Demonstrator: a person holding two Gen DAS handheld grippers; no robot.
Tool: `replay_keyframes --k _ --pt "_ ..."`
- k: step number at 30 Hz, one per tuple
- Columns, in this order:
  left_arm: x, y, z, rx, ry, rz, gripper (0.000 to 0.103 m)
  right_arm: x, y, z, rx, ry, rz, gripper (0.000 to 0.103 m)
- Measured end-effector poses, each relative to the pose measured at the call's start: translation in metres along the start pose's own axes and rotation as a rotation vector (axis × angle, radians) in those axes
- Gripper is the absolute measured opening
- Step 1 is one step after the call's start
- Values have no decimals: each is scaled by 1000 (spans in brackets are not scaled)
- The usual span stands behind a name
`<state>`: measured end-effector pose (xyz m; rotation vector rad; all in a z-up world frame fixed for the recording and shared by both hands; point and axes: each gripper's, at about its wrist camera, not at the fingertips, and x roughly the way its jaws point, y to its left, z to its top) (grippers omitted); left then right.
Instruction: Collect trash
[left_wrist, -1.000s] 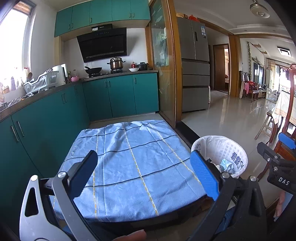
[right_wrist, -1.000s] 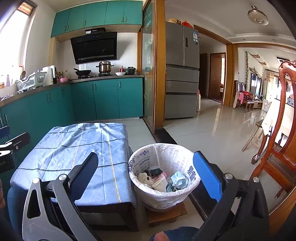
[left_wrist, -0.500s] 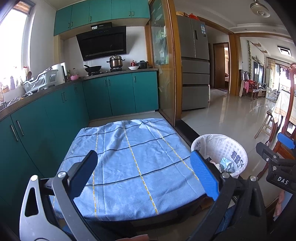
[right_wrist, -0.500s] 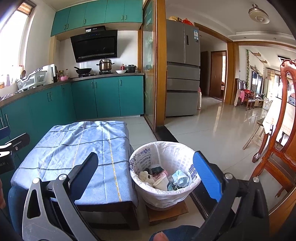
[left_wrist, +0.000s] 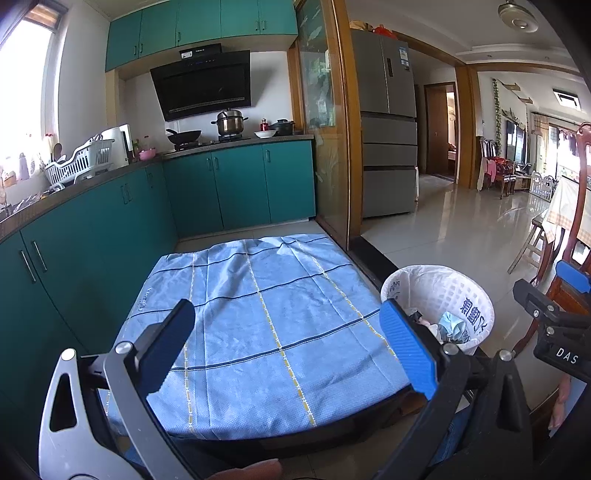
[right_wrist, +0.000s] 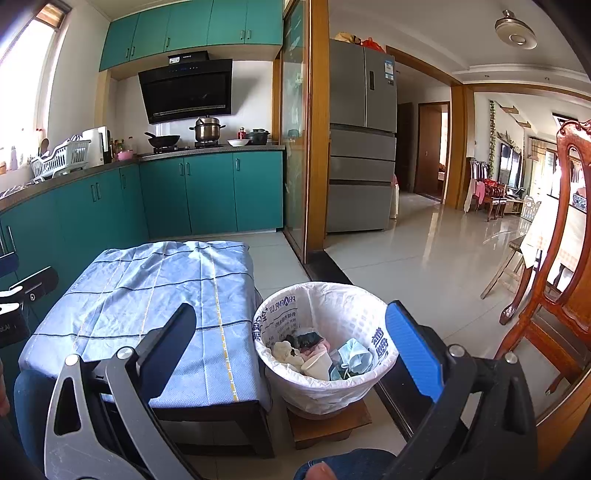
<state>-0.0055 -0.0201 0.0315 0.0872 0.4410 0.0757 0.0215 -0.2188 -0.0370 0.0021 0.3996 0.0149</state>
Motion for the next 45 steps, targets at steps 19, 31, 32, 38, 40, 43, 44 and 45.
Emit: replay_keyframes --k 19,31,32,38,40,43,44,45 --pt "11 4 -3 9 28 22 100 3 0 -1 -3 7 -2 100" --pt "38 9 -12 -20 89 -75 100 18 3 -5 -4 43 4 100" --pt "42 10 -12 -23 103 -74 100 18 3 -4 -2 43 8 100" --pt "85 16 -25 -27 177 -14 100 -6 31 9 -18 -35 226 100" --pt "108 7 -33 14 222 5 100 -24 59 16 -57 -69 419 100" --pt "138 -18 -50 108 306 -21 100 -40 126 16 -176 -1 737 100" --pt "142 -29 -55 142 314 -41 100 -42 154 11 -232 53 844 100" --pt "142 -37 -59 166 317 -59 100 -46 192 -3 -316 143 999 100"
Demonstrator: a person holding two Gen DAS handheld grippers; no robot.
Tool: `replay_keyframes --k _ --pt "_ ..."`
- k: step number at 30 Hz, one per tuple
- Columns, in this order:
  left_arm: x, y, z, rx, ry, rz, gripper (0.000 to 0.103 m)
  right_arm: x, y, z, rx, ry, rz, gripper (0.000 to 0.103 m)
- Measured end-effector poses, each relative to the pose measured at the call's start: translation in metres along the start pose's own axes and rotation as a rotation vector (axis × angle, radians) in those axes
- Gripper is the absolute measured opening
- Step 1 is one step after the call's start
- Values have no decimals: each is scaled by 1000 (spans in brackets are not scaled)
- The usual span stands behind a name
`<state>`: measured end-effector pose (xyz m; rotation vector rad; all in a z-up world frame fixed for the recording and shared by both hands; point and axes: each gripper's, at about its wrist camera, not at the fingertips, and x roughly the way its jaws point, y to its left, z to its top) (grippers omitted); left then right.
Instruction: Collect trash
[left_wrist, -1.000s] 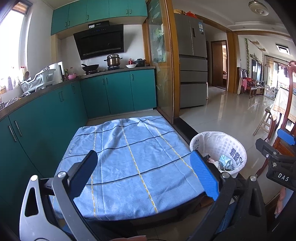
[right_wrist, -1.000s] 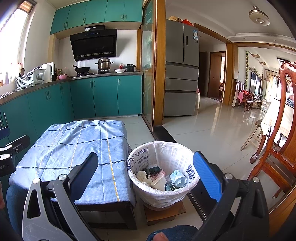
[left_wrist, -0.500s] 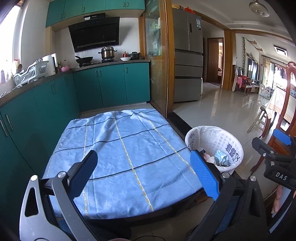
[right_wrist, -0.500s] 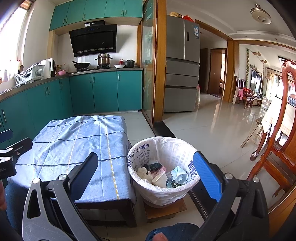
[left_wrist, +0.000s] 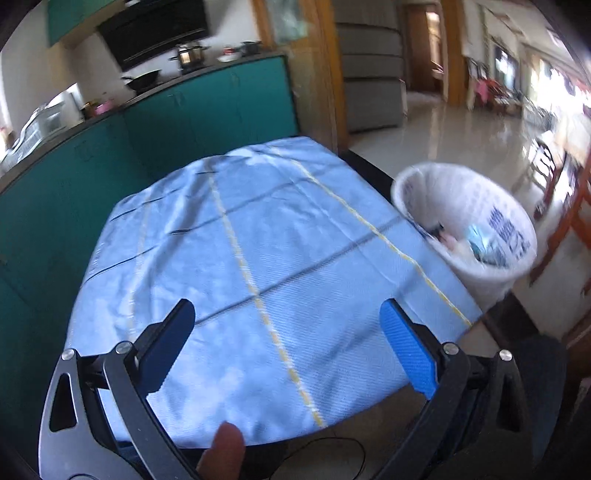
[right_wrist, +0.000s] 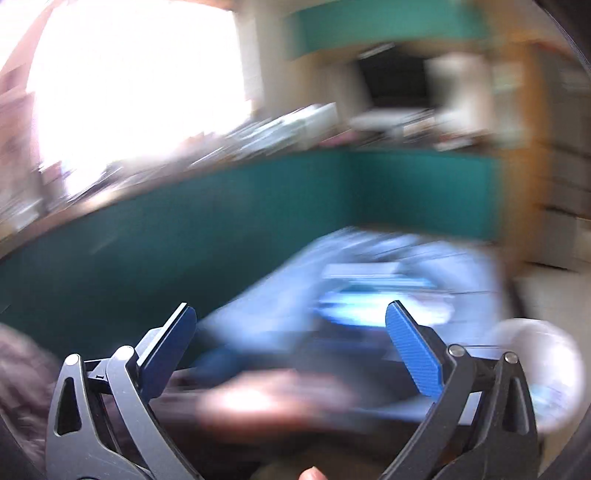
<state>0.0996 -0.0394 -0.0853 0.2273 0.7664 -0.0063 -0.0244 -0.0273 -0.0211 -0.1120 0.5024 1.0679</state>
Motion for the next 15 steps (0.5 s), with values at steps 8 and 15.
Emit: replay_keyframes --k 8,15 --pt "-45 -27 -15 38 -124 -189 100 98 84 -55 -124 376 464 100" --pt "-63 -12 -10 21 -179 -270 100 102 91 -54 -253 200 456 100"
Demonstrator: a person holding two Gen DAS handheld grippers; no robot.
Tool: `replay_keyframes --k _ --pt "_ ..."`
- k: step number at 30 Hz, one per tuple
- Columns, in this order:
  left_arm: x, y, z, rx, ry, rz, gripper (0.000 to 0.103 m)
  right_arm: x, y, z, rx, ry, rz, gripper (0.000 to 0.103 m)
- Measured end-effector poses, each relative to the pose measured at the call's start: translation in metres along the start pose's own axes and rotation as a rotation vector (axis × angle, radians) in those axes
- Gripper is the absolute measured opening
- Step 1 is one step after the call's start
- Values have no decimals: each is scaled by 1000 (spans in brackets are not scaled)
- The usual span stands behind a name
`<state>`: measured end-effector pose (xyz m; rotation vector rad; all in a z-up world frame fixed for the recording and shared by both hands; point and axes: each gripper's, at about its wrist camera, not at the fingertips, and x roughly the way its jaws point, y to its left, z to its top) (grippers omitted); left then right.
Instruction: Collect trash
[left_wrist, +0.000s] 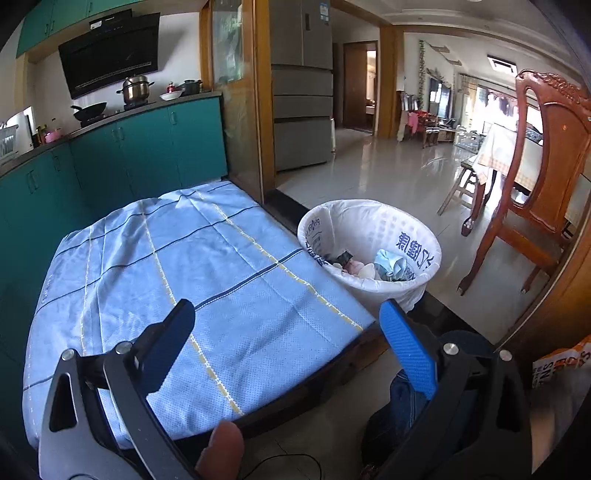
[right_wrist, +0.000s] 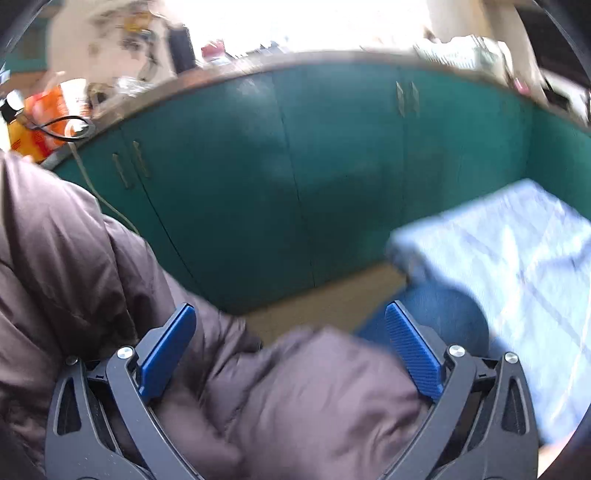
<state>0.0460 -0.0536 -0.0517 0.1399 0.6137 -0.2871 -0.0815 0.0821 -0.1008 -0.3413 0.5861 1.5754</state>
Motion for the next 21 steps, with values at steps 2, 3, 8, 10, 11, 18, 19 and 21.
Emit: replay_keyframes --k 2,3,8,10,11,18,19,21 --pt "4 8 0 -10 14 93 100 4 1 3 -17 -2 -21 100" --pt "4 9 0 -8 12 108 100 6 0 2 -16 5 -29 100" --pt "18 28 -2 -38 51 110 100 19 -5 3 -2 35 4 100" --pt "20 38 -3 -58 54 124 100 24 -9 6 -3 47 21 100" --pt "21 44 -4 -67 55 131 100 27 -11 9 -7 53 30 100" --pt "48 98 -20 -190 152 239 100 53 -23 16 -7 107 113 100" --pt "50 104 -22 -203 168 255 100 57 -26 17 -1 117 131 100" --pt "56 118 -28 -234 202 282 100 64 -30 17 5 130 158 100"
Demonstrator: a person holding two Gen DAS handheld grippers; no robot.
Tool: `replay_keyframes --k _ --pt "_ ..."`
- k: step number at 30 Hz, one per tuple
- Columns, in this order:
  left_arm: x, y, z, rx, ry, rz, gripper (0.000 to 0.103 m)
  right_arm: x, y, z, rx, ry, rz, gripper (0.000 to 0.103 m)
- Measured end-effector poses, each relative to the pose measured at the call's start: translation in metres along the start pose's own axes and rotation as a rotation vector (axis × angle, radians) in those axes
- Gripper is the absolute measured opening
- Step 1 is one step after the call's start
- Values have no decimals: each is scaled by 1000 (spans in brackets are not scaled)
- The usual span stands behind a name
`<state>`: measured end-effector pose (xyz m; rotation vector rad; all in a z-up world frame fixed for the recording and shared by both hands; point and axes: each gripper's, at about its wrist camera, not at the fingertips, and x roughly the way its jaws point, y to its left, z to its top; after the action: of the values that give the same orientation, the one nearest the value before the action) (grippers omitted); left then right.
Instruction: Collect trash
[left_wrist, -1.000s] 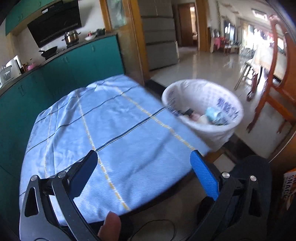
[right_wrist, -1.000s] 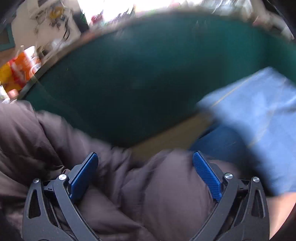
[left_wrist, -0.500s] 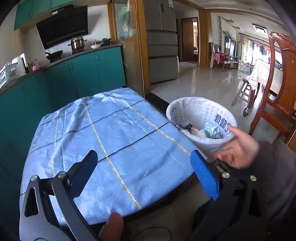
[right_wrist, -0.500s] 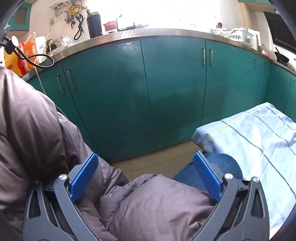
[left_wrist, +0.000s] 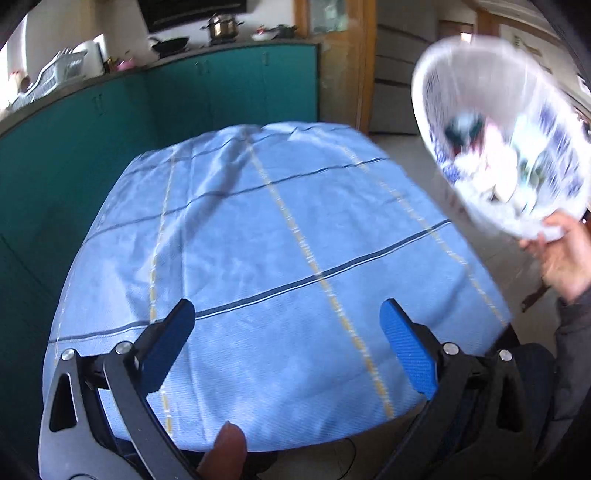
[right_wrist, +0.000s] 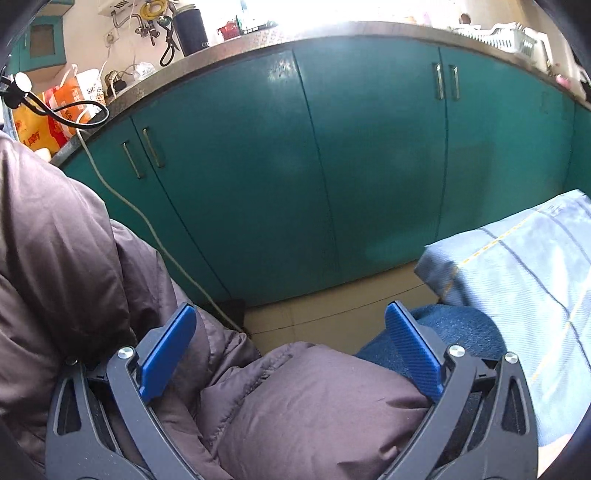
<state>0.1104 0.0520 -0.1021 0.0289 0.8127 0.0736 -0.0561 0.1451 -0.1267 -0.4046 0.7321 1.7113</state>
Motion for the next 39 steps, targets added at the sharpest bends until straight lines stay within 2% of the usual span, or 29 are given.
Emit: replay_keyframes --k 6,14,22,34,39 --pt "13 30 -4 -67 49 56 100 16 -1 7 -3 45 34 100" --pt "31 56 -12 -97 111 130 100 32 -10 12 12 77 85 100" --pt "42 60 -15 -92 148 141 100 39 -17 13 31 93 115 100" --pt "41 53 -13 -76 149 146 100 39 -17 12 33 94 113 100" --pt "24 57 -10 -75 59 125 100 39 -14 13 23 97 115 100"
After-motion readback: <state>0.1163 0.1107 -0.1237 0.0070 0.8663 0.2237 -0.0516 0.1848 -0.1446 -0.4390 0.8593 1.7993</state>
